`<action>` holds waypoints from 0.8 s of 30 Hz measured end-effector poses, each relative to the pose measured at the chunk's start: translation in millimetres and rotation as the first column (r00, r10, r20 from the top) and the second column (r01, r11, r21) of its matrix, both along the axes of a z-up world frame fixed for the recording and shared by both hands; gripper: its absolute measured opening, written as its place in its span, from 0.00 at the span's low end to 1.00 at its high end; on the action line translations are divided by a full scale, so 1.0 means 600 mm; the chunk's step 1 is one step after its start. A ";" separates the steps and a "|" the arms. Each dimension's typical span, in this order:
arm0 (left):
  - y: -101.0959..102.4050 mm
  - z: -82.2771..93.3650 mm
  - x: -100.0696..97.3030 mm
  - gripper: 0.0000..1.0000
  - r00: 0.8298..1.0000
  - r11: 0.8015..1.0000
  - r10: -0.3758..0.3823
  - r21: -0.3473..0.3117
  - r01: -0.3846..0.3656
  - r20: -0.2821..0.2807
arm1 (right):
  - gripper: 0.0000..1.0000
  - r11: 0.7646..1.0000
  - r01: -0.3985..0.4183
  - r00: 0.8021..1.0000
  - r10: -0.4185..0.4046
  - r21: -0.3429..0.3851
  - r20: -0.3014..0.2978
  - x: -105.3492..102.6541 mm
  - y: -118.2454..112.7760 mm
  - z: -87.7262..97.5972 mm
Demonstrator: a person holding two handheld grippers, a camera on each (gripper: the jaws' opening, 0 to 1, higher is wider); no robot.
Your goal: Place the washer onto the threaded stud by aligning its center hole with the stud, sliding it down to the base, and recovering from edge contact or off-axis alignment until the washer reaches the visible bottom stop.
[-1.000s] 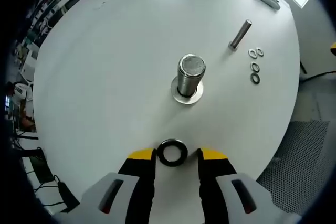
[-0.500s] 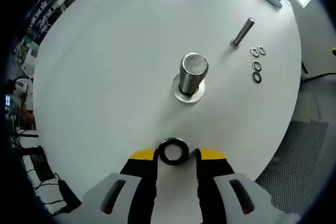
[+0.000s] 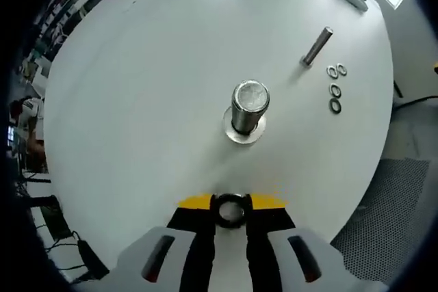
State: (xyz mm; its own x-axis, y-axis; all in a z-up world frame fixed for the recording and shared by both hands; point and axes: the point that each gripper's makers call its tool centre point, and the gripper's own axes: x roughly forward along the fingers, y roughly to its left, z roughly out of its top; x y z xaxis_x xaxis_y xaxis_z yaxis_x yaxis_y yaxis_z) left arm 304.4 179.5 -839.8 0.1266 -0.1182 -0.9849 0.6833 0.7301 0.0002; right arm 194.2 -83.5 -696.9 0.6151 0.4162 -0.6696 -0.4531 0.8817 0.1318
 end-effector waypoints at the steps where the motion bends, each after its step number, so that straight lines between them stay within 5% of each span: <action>1: -0.003 0.004 0.015 0.00 0.998 0.999 0.015 -0.031 -0.013 0.061 | 0.24 1.000 0.003 1.000 -0.003 0.001 0.000 0.000 0.000 0.000; 6: -0.012 0.001 0.011 0.00 0.996 0.996 -0.083 -0.011 0.083 0.029 | 0.24 1.000 0.003 1.000 -0.003 0.000 0.000 0.000 -0.001 0.000; 10: -0.009 0.002 0.007 0.03 1.000 0.999 -0.016 -0.050 0.017 0.021 | 0.24 1.000 0.001 1.000 -0.001 -0.001 0.000 0.000 -0.001 0.000; 24: 0.046 0.016 -0.029 0.23 0.999 0.999 0.038 -0.036 -0.037 0.026 | 0.24 1.000 -0.001 1.000 0.001 -0.006 -0.005 -0.001 -0.001 -0.002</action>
State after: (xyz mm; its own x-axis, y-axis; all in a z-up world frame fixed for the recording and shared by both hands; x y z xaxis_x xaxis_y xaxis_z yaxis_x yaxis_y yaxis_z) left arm 287.0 207.0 -830.2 0.1582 -0.1482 -0.9762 0.6556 0.7551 -0.0084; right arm 193.8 -84.0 -698.0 0.6117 0.4125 -0.6751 -0.4533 0.8821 0.1282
